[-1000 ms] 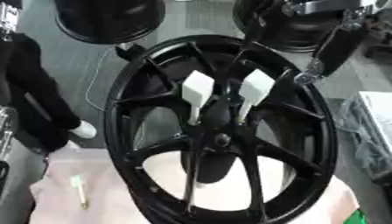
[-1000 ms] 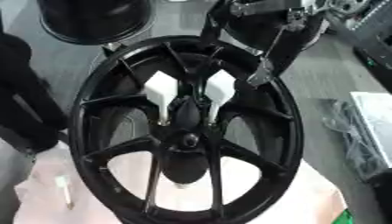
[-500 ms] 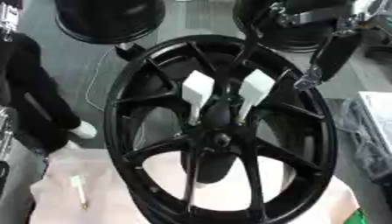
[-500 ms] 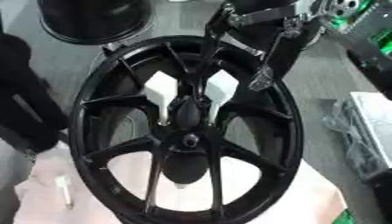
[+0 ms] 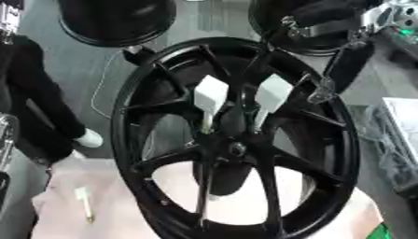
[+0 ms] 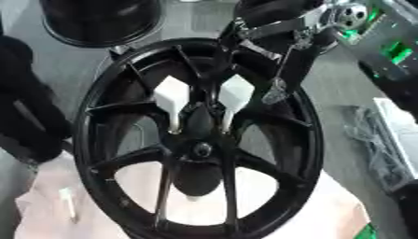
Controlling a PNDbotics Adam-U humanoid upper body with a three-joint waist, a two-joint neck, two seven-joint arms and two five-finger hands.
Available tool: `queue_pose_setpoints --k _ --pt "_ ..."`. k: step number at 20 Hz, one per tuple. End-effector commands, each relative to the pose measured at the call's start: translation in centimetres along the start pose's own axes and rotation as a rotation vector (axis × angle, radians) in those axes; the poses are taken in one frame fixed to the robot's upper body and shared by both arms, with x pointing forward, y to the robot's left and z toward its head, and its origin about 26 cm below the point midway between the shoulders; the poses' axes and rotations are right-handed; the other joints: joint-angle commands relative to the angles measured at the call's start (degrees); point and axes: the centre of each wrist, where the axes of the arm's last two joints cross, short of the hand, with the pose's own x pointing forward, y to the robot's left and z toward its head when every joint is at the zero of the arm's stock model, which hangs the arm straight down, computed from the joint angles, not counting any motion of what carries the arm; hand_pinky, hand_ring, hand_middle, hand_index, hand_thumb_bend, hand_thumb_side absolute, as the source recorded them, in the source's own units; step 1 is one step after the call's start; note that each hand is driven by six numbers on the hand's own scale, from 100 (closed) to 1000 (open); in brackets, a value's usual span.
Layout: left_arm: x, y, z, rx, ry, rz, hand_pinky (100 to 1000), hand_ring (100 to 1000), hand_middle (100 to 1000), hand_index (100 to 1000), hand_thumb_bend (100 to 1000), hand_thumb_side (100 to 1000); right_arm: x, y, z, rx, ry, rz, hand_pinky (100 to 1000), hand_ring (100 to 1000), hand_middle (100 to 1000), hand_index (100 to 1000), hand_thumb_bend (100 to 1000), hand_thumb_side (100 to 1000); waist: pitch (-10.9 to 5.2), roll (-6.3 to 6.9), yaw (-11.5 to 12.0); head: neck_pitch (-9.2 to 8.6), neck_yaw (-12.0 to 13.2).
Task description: Pull the pin out of the wheel hub.
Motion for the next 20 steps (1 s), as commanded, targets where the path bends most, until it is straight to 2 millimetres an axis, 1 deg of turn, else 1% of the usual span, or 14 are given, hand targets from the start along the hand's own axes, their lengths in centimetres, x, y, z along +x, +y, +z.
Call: queue_pose_setpoints --k 1,11,20 --pt "1.0 0.3 -0.3 -0.002 -0.035 -0.011 749 831 667 667 450 489 -0.1 -0.8 0.4 -0.004 0.017 0.033 846 777 707 779 474 177 -1.07 0.21 0.0 -0.05 0.0" --pt "1.0 0.2 -0.4 -0.004 -0.036 -0.009 749 832 667 666 448 490 -0.7 0.2 -0.3 0.032 0.012 0.017 845 771 699 772 472 161 -0.83 0.34 0.0 -0.15 -0.1" --pt "1.1 0.1 -0.3 -0.008 -0.036 -0.007 749 833 668 667 445 491 -1.3 0.9 -0.4 0.043 0.017 -0.003 843 769 695 769 459 121 -0.67 0.46 0.1 -0.19 -0.3"
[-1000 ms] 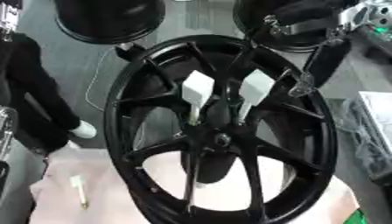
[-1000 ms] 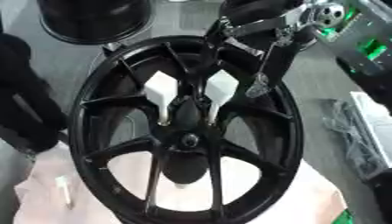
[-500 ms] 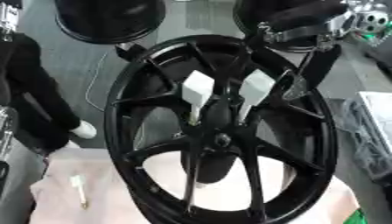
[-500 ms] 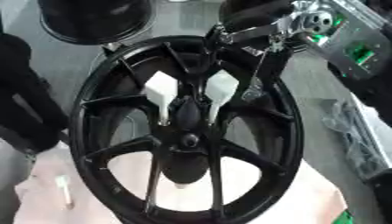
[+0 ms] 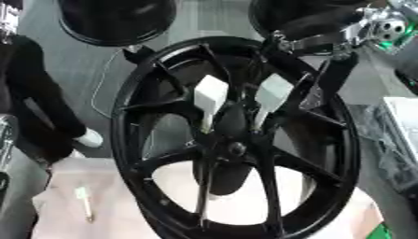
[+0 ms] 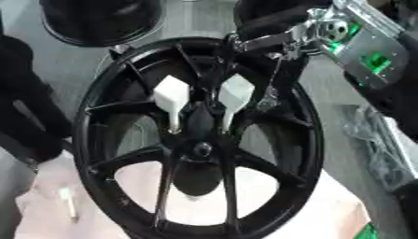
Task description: Pull the pin out of the wheel hub.
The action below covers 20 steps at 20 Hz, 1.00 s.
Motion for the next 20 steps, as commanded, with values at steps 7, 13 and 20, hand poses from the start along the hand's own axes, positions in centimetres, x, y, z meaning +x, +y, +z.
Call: queue_pose_setpoints --k 7,13,20 --pt "1.06 0.1 -0.33 -0.008 -0.036 -0.005 749 834 668 667 447 491 -0.71 -0.32 0.85 -0.004 0.018 0.012 841 770 685 759 446 100 -0.88 0.43 0.2 -0.2 -0.2" --pt "1.09 0.03 -0.33 -0.01 -0.037 -0.003 749 834 668 667 446 491 -1.04 -0.15 0.85 -0.016 0.042 0.001 836 757 650 733 437 100 -0.8 0.47 0.4 -0.32 -0.3" --pt "1.1 -0.01 -0.34 -0.011 -0.036 -0.002 749 835 669 666 446 491 -1.08 -0.08 0.63 -0.038 0.04 -0.03 826 730 564 681 388 100 -0.68 0.5 0.5 -0.21 -0.3"
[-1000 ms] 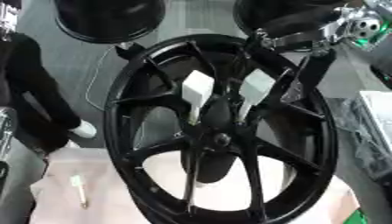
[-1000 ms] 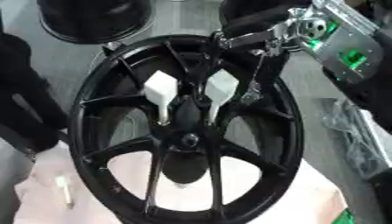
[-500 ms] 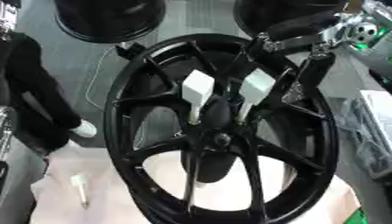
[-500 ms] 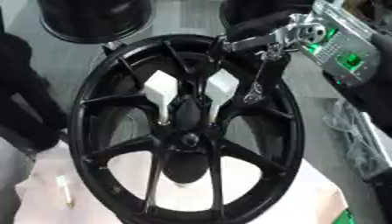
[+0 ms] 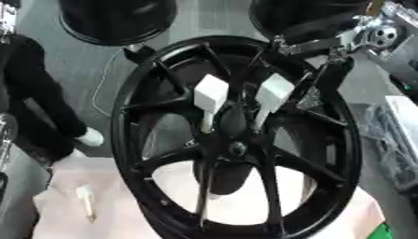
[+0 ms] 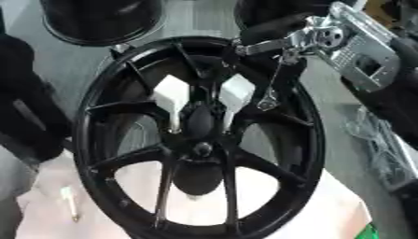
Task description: Pull the pin out of the wheel hub.
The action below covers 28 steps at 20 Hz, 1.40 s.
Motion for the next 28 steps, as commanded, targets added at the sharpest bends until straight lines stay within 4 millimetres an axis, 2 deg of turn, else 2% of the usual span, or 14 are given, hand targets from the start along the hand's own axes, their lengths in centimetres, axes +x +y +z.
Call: queue_pose_setpoints --k 1,8,12,14,21,23,28 --pt "1.0 0.0 -0.3 -0.008 -0.035 -0.003 749 835 669 666 446 492 -0.1 -1.0 0.8 -0.03 0.013 0.001 825 726 555 676 383 100 -0.84 0.34 0.1 -0.18 0.0" --pt "1.0 0.0 -0.3 -0.009 -0.036 -0.002 749 836 669 666 445 492 -0.1 -0.9 0.7 -0.02 0.011 -0.004 818 687 479 624 366 100 -0.83 0.33 0.1 -0.23 0.0" --pt "1.0 0.0 -0.3 -0.01 -0.036 -0.003 749 836 669 666 445 492 -0.3 -0.8 0.7 -0.019 0.015 -0.005 816 681 467 613 357 100 -0.81 0.34 0.1 -0.21 0.0" --pt "1.0 0.0 -0.3 -0.01 -0.035 -0.003 749 836 669 666 444 493 -0.4 -0.8 0.7 -0.024 0.019 -0.011 810 655 421 568 325 100 -0.8 0.35 0.1 -0.14 -0.1" --pt "1.0 0.0 -0.3 -0.009 -0.035 -0.004 749 837 669 667 444 492 -0.5 -1.0 0.8 -0.084 0.056 -0.042 794 615 352 500 341 100 -0.93 0.3 0.1 -0.09 -0.1" --pt "1.0 0.1 -0.3 -0.009 -0.034 -0.005 749 837 669 667 444 492 -0.3 -1.3 1.0 -0.102 0.062 -0.047 789 605 339 489 366 100 -1.01 0.26 0.0 -0.06 -0.1" --pt "0.9 0.2 -0.3 -0.006 -0.032 -0.008 749 837 669 667 444 492 1.0 -2.9 2.4 -0.163 0.063 -0.041 789 591 323 474 349 100 -1.22 0.16 -0.2 0.11 0.0"
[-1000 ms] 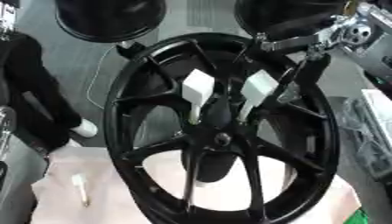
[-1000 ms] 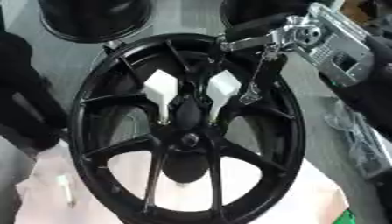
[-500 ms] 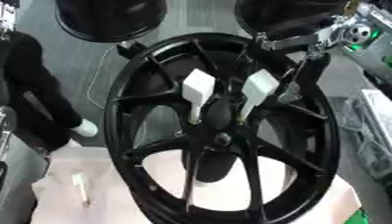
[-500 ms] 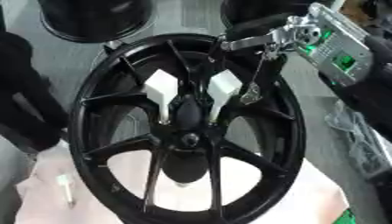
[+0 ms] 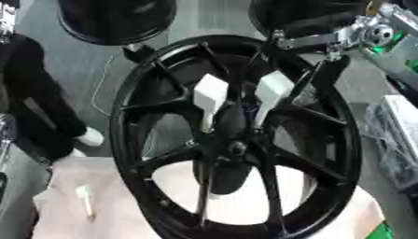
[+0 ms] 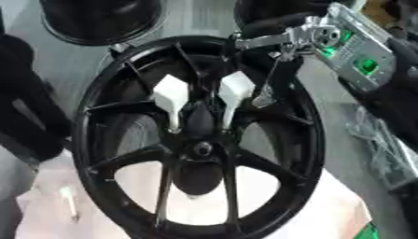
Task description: Pull the pin out of the wheel hub.
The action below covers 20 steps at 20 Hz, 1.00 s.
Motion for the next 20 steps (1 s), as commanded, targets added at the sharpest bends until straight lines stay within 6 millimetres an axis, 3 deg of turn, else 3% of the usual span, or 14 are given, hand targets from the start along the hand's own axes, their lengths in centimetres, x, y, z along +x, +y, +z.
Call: queue_pose_setpoints --k 1,6,11,15,20 --pt "0.9 0.2 -0.3 -0.004 -0.033 -0.008 749 837 669 667 444 492 1.3 -2.9 2.4 -0.08 0.014 0.041 791 590 322 473 347 100 -1.32 0.19 -0.1 0.13 0.1" --pt "0.9 0.3 -0.2 0.0 -0.034 -0.009 749 838 670 667 444 492 2.6 -5.0 7.1 -0.283 0.063 0.045 798 577 310 465 326 100 -1.46 0.09 -0.4 0.05 0.2" --pt "0.8 0.3 -0.3 0.002 -0.033 -0.013 749 838 670 667 444 493 2.8 -5.3 12.7 -0.518 0.155 -0.01 802 565 297 457 312 100 -1.43 0.13 -0.7 -0.26 0.4" --pt "1.0 0.5 -0.3 0.009 -0.039 -0.012 749 838 670 667 445 493 2.3 -4.2 18.5 -0.736 0.272 -0.069 797 560 302 461 287 100 -1.17 0.2 -1.0 -0.53 0.7" --pt "1.0 0.9 -0.4 0.027 -0.043 -0.019 749 839 670 667 445 493 -0.6 -0.6 26.9 -1.08 0.662 -0.075 781 574 368 514 260 100 -0.89 0.42 -2.1 -0.67 2.2"
